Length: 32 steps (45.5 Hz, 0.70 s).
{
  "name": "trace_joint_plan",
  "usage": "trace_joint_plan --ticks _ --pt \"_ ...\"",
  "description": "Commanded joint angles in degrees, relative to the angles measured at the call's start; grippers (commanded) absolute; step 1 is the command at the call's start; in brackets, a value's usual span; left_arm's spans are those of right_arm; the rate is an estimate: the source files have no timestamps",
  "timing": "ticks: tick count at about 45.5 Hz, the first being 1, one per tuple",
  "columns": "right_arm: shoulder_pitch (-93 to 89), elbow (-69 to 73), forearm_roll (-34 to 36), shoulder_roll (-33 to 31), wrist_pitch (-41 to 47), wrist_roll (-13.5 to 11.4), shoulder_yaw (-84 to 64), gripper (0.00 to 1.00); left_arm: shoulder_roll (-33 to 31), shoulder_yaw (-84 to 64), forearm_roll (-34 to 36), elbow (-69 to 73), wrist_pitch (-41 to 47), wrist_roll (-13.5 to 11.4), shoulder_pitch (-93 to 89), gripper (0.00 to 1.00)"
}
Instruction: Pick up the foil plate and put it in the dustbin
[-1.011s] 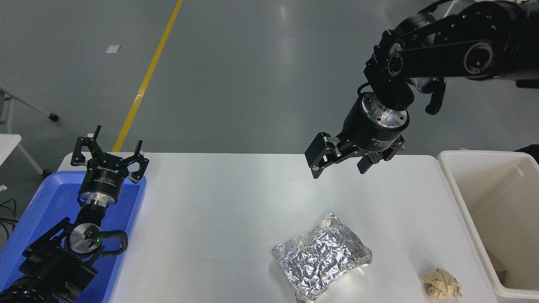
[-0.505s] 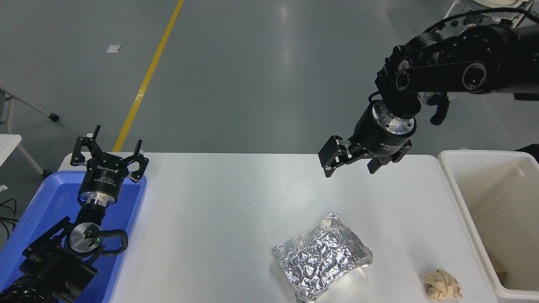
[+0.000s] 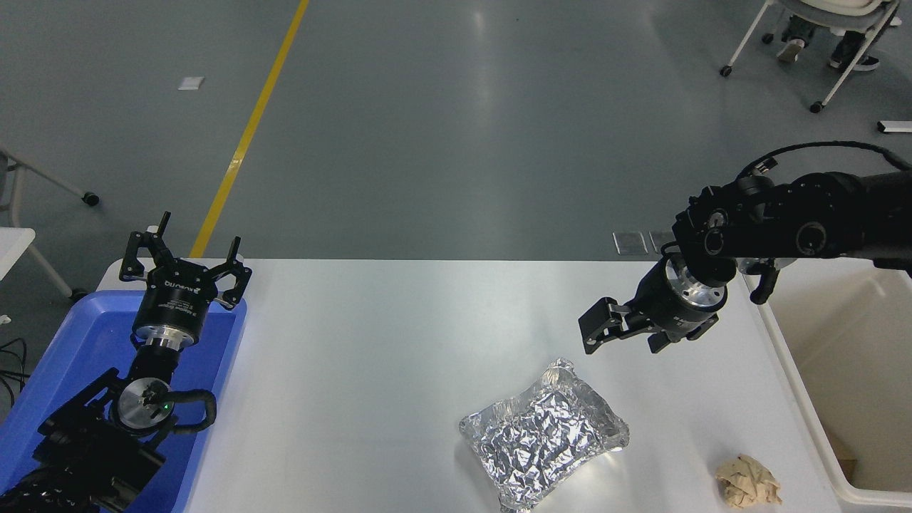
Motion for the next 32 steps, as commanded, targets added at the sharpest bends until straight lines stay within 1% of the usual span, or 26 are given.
trace_joint_plan --ticks 1,4,9,15,23,25,28,29,32 --pt "-13.25 -7.41 -9.08 0.97 -2.92 0.15 6.04 1.00 0.00 0.00 0.01 0.00 -0.01 0.00 -0.04 1.00" --pt "-15.28 -8.64 -10.23 0.97 -4.42 0.15 6.83 1.00 0.00 0.00 0.01 0.00 -0.01 0.00 -0.04 1.00" --pt "-17.91 -11.01 -10.14 1.23 -6.70 0.06 7.97 1.00 0.00 0.00 0.01 0.00 -0.01 0.00 -0.04 1.00" --pt "-21.17 -14.53 -10.32 3.60 -8.11 0.06 8.94 1.00 0.00 0.00 0.01 0.00 -0.01 0.00 -0.04 1.00" --pt "-23.46 -16.20 -10.32 5.27 -11.01 0.06 8.94 0.98 0.00 0.00 0.01 0.00 -0.01 0.00 -0.04 1.00" --pt "-23.89 -16.72 -10.32 5.36 -11.62 0.06 9.03 0.95 0.00 0.00 0.01 0.00 -0.01 0.00 -0.04 1.00" --pt "-24.60 -17.43 -10.32 5.62 -11.98 0.15 9.03 0.86 0.00 0.00 0.01 0.00 -0.01 0.00 -0.04 1.00" --pt "-25.12 -17.78 -10.32 5.62 -12.07 0.41 9.03 0.74 0.00 0.00 0.01 0.00 -0.01 0.00 -0.04 1.00" --pt "-25.65 -18.13 -10.32 5.62 -12.42 1.20 9.03 0.51 0.00 0.00 0.01 0.00 -0.01 0.00 -0.04 1.00"
